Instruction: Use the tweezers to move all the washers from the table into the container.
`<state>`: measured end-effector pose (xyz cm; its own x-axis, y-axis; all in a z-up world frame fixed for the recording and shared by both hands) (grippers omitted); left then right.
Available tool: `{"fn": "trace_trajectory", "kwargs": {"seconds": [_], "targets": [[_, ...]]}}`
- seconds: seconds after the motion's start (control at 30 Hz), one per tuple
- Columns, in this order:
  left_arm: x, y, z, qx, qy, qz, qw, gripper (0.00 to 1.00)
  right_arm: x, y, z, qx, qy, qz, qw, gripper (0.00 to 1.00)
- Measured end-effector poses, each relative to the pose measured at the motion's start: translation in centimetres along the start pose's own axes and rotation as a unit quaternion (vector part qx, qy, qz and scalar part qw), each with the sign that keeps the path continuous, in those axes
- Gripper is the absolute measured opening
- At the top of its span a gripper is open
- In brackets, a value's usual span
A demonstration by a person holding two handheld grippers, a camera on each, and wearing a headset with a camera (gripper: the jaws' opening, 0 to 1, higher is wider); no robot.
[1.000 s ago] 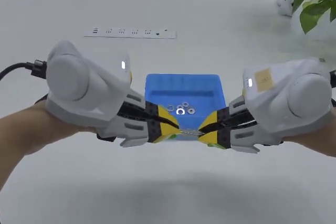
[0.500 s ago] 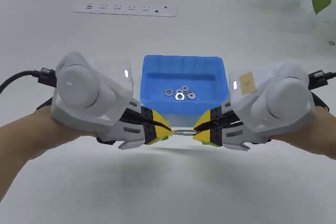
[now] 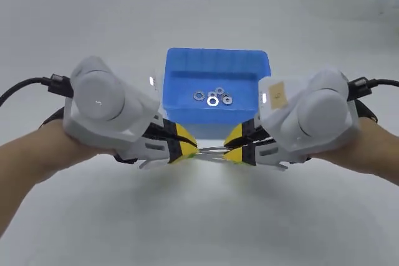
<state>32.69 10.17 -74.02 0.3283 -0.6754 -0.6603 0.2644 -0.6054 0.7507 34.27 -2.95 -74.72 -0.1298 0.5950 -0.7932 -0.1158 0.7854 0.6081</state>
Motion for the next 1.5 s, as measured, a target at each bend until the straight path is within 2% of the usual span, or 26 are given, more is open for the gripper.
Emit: {"fn": "trace_trajectory", "kwargs": {"seconds": [0.1, 0.17, 0.37, 0.57, 0.73, 0.8, 0.83, 0.9, 1.0, 1.07, 1.13, 1.2, 1.27, 1.3, 1.37, 1.4, 1.43, 1.5], "targets": [[-0.1, 0.2, -0.1, -0.001, 0.012, 0.001, 0.9999, 0.07, 0.1, -0.4, -0.1, -0.013, -0.006, -0.017, 0.9998, 0.10], [-0.3, 0.4, -0.1, -0.006, 0.015, 0.005, 0.9999, 0.07, 0.2, -0.5, -0.3, -0.016, -0.002, -0.023, 0.9996, 0.10], [-0.6, 0.5, 0.2, -0.016, 0.019, 0.010, 0.9996, 0.08, 0.1, -0.6, -0.4, -0.017, -0.005, -0.025, 0.9995, 0.10], [-1.1, 0.4, 0.7, -0.014, 0.026, 0.004, 0.9996, 0.08, 0.1, -0.5, -0.4, -0.012, -0.008, -0.027, 0.9996, 0.11], [-1.7, 0.7, 0.9, -0.016, 0.037, 0.005, 0.9992, 0.09, 0.0, -0.6, -0.6, -0.016, -0.023, -0.028, 0.9992, 0.12], [-2.1, 1.1, 0.9, -0.031, 0.045, 0.010, 0.9985, 0.10, 0.0, -0.7, -0.6, -0.005, -0.028, -0.023, 0.9994, 0.12], [-2.4, 1.5, 0.8, -0.046, 0.054, 0.025, 0.9972, 0.11, -0.1, -0.7, -0.6, 0.000, -0.029, -0.022, 0.9993, 0.12], [-2.9, 2.0, 0.8, -0.064, 0.061, 0.039, 0.9953, 0.11, -0.1, -0.7, -0.5, 0.004, -0.039, -0.020, 0.9990, 0.15], [-3.6, 2.1, 0.8, -0.063, 0.073, 0.039, 0.9946, 0.12, -0.2, -0.7, -0.6, 0.004, -0.046, -0.025, 0.9986, 0.17], [-4.0, 2.0, 0.6, -0.053, 0.096, 0.034, 0.9934, 0.12, -0.2, -0.7, -0.8, 0.003, -0.046, -0.026, 0.9986, 0.17], [-4.3, 1.9, 0.7, -0.066, 0.095, 0.032, 0.9928, 0.12, -0.3, -0.8, -1.0, 0.004, -0.048, -0.026, 0.9985, 0.17], [-4.7, 1.8, 0.8, -0.066, 0.104, 0.033, 0.9918, 0.14, -0.8, -0.7, -1.2, 0.015, -0.056, -0.014, 0.9982, 0.17], [-5.2, 1.7, 1.1, -0.069, 0.108, 0.032, 0.9912, 0.16, -1.6, -0.3, -1.4, 0.045, -0.069, 0.021, 0.9964, 0.18], [-5.6, 1.6, 1.2, -0.071, 0.114, 0.037, 0.9903, 0.17, -2.4, -0.1, -1.6, 0.070, -0.080, 0.051, 0.9930, 0.18], [-6.2, 1.4, 1.5, -0.085, 0.124, 0.047, 0.9876, 0.20, -3.4, -0.1, -1.9, 0.109, -0.090, 0.088, 0.9860, 0.20], [-6.5, 1.3, 1.5, -0.080, 0.129, 0.049, 0.9872, 0.22, -4.1, -0.2, -2.1, 0.134, -0.094, 0.113, 0.9800, 0.22], [-6.9, 1.1, 1.7, -0.071, 0.137, 0.050, 0.9868, 0.24, -4.7, -0.6, -2.6, 0.155, -0.094, 0.128, 0.9752, 0.24], [-7.5, 0.9, 2.0, -0.067, 0.138, 0.044, 0.9872, 0.28, -5.4, -1.4, -3.3, 0.170, -0.106, 0.127, 0.9715, 0.28]]}}
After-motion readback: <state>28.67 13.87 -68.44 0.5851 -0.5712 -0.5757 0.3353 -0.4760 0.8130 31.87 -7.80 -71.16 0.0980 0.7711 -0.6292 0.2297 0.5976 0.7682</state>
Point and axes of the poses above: the centre of the closed fingertips' face, and the gripper's own axes: x roughly forward along the fingers, z roughly to its right, y roughly out of its top, the point moved 8 cm from there along -x, roughly backward along the fingers, and after that the axes turned 8 degrees about y, right-handed, at the moved point
